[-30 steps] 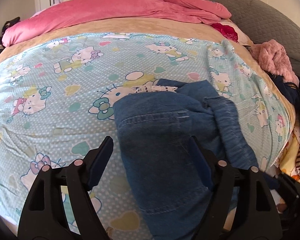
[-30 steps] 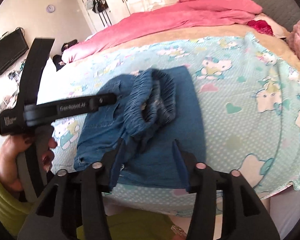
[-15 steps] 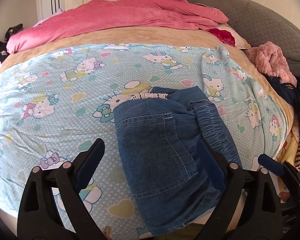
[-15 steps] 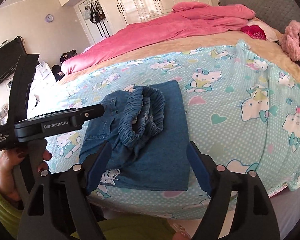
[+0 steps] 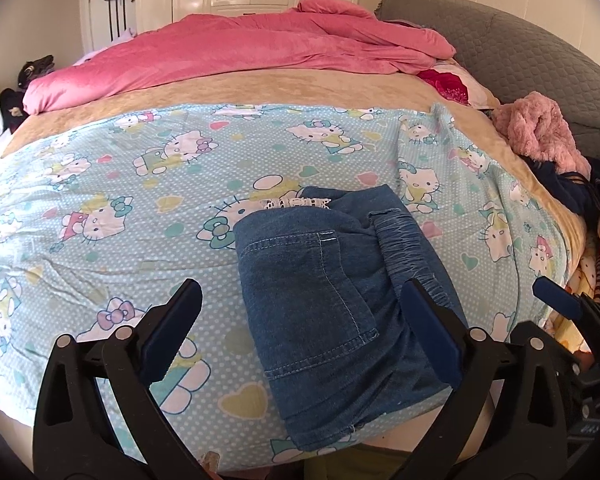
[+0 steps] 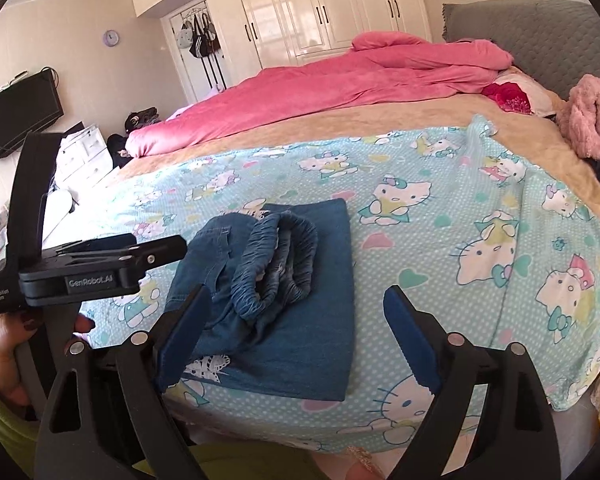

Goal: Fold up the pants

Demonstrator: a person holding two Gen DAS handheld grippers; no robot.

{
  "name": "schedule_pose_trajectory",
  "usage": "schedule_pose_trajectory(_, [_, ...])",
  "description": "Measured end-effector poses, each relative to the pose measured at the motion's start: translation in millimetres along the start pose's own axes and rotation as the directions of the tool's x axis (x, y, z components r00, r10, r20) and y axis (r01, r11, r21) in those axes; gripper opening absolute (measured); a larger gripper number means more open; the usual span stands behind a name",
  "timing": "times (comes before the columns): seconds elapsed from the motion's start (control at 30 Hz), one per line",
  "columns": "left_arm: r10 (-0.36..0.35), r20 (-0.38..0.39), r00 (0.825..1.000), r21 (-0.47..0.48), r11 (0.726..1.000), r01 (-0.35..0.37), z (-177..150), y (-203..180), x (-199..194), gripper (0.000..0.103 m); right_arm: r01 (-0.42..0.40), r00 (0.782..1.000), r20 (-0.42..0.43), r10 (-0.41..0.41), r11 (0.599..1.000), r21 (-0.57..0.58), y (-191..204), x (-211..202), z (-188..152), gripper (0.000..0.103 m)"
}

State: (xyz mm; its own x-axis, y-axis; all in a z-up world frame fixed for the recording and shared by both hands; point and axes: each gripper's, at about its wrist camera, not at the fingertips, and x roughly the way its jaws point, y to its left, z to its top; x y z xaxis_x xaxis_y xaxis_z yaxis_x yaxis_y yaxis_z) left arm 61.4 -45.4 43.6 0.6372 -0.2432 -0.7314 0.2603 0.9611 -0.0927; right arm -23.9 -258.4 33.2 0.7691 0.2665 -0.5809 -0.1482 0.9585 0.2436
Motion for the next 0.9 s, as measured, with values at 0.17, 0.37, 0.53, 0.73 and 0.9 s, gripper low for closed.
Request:
schedule_pose_trajectory(0.17, [0.004,0.007,1.000,0.002,1.000,-0.004,-2.7,-1.6,-5.6,0.093,0.009,1.000,0.015,-0.009,1.000,0.006,-4.3,-4.6,2.8,0.087])
schedule_pose_trajectory(0.37, [0.003,0.014,1.000,-0.003,1.000,-0.003,-6.0,-0.2,-14.5,0.093,0.026,0.999,0.043,-0.026,1.000,-0.002,-8.1,-12.5,8.9,0.087])
schedule_pose_trajectory(0.53, [-0.003,0.031,1.000,-0.019,1.000,0.004,-10.3,4.0,-26.9,0.093,0.096,0.995,0.043,-0.094,0.993,-0.063,-7.6,-11.5,14.7,0.087])
schedule_pose_trajectory(0.73, [0.003,0.042,0.999,-0.053,0.999,-0.001,-18.0,13.9,-35.3,0.093,0.131,0.991,0.024,-0.129,0.985,-0.112,-11.9,-5.8,20.5,0.087])
schedule_pose_trajectory(0.9, [0.018,0.029,0.999,-0.076,0.997,-0.016,-21.5,22.6,-30.2,0.093,0.157,0.988,0.032,-0.154,0.978,-0.136,-14.6,-4.2,23.6,0.087])
